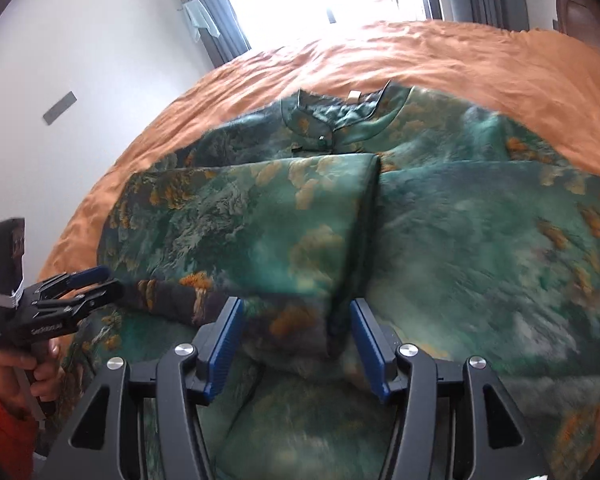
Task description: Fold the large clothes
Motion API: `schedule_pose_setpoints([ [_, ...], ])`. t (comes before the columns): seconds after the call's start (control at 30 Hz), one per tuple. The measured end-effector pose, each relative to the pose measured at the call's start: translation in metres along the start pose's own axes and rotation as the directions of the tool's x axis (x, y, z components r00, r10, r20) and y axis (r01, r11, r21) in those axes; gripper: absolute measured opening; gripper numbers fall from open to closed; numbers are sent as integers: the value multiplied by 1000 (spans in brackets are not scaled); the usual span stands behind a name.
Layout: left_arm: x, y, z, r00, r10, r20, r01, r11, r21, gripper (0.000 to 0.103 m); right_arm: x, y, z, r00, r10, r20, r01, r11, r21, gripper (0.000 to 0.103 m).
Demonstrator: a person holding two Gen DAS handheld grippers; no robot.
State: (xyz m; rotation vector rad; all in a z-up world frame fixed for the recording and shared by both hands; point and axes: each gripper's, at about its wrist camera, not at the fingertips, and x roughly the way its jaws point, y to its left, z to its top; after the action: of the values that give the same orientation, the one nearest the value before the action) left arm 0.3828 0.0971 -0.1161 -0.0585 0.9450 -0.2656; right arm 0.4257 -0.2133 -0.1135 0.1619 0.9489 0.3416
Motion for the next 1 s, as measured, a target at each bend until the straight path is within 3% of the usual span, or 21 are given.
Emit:
schedule_pose_setpoints([
  [0.1, -39, 18, -37, 1000, 15, 17, -14, 1000, -18, 83, -35, -4, -23, 998, -55, 41, 57, 996, -72, 65],
  [0.17, -66, 30, -62, 999, 37, 34, -35, 998, -55, 84, -56, -11, -45, 995, -82, 50, 87, 990, -106, 65],
  [0.33, -98, 63, -109, 985, 168, 39, -163, 981, -104, 90, -116, -59, -109, 987, -158, 40, 159, 986, -44, 65],
  [0.4, -100, 72, -126, 993, 116, 20, -113, 986, -122, 92, -141, -85, -133, 982, -184, 35, 184, 983, 20, 65],
  [0.47, -93, 78, -138, 1000, 10, -12, -12, 988, -151, 93, -164, -112, -156, 980, -199, 24, 197, 976, 91, 65],
  [0.63, -69, 65, -150, 984, -174, -46, 165, 975, -152, 93, -190, -157, -205, 996, -83, -28, 87, 969, 229, 65],
  [0.77, -64, 37, -155, 979, -190, -79, 186, 981, -62, 93, -176, -148, -232, 996, 37, -84, -18, 976, 219, 67],
  [0.83, -64, 32, -155, 980, -178, -88, 175, 984, -45, 91, -168, -137, -238, 995, 40, -89, -23, 983, 180, 67],
  [0.9, -64, 34, -154, 979, -175, -108, 168, 984, -65, 70, -161, -134, -241, 995, 49, -87, -32, 982, 185, 67],
  [0.93, -64, 35, -154, 978, -166, -122, 158, 984, -77, 52, -157, -138, -242, 994, 59, -97, -37, 977, 210, 64],
  [0.97, -65, 37, -153, 979, -152, -139, 142, 987, -82, 40, -156, -141, -242, 992, 71, -108, -44, 971, 236, 47],
  [1.0, -68, 40, -151, 979, -137, -154, 125, 988, -86, 20, -158, -143, -241, 990, 80, -118, -49, 968, 246, 34],
])
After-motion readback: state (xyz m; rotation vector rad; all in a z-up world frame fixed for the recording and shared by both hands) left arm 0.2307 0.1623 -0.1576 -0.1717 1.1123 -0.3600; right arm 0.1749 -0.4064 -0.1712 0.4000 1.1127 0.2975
